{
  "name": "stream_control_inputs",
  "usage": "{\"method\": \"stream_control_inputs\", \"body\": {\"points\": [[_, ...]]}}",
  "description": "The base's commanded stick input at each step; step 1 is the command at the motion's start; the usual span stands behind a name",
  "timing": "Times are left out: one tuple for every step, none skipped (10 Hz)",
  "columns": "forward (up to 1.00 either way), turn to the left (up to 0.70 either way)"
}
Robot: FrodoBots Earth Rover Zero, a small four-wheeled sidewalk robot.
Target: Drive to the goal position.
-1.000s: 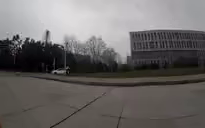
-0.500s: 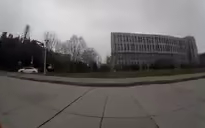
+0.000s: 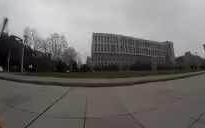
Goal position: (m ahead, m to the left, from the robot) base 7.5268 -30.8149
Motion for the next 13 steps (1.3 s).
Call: {"method": "stream_control_inputs", "body": {"points": [[0.00,-0.70],[0.00,-0.70],[0.00,-0.70],[0.00,-0.70],[0.00,-0.70],[0.00,-0.70],[0.00,-0.70],[0.00,-0.70],[0.00,-0.70],[0.00,-0.70],[0.00,-0.70],[0.00,-0.70],[0.00,-0.70]]}}
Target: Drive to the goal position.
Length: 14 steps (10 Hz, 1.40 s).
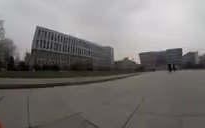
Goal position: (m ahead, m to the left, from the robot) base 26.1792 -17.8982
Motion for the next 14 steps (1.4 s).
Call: {"method": "stream_control_inputs", "body": {"points": [[0.00,-0.70],[0.00,-0.70],[0.00,-0.27],[0.00,0.00],[0.00,0.00],[0.00,0.00],[0.00,0.00],[0.00,0.00],[0.00,0.00],[0.00,0.00],[0.00,0.00],[0.00,0.00],[0.48,-0.01],[0.70,-0.01]]}}
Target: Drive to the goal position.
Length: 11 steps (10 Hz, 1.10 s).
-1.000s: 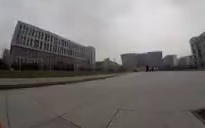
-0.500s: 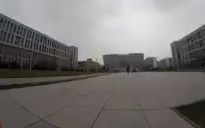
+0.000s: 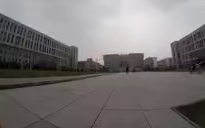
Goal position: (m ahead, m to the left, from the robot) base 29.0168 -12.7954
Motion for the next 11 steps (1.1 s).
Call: {"method": "stream_control_inputs", "body": {"points": [[0.70,-0.01],[0.70,-0.01],[0.70,-0.01],[0.70,-0.01],[0.70,-0.01],[0.70,-0.01],[0.70,-0.01],[0.70,-0.01],[0.70,-0.01],[0.70,-0.01],[0.70,-0.01]]}}
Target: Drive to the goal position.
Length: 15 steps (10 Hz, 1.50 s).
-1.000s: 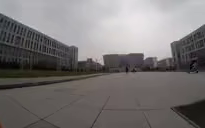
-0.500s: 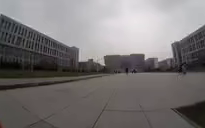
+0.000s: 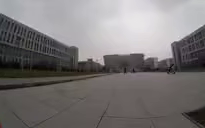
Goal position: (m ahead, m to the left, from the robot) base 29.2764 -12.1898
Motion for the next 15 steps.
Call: {"method": "stream_control_inputs", "body": {"points": [[0.70,-0.01],[0.70,-0.01],[0.70,-0.01],[0.70,-0.01],[0.70,-0.01],[0.70,-0.01],[0.70,-0.01],[0.70,-0.01],[0.70,-0.01],[0.70,-0.01],[0.70,-0.01],[0.70,-0.01],[0.70,-0.01],[0.70,-0.01],[0.70,-0.01]]}}
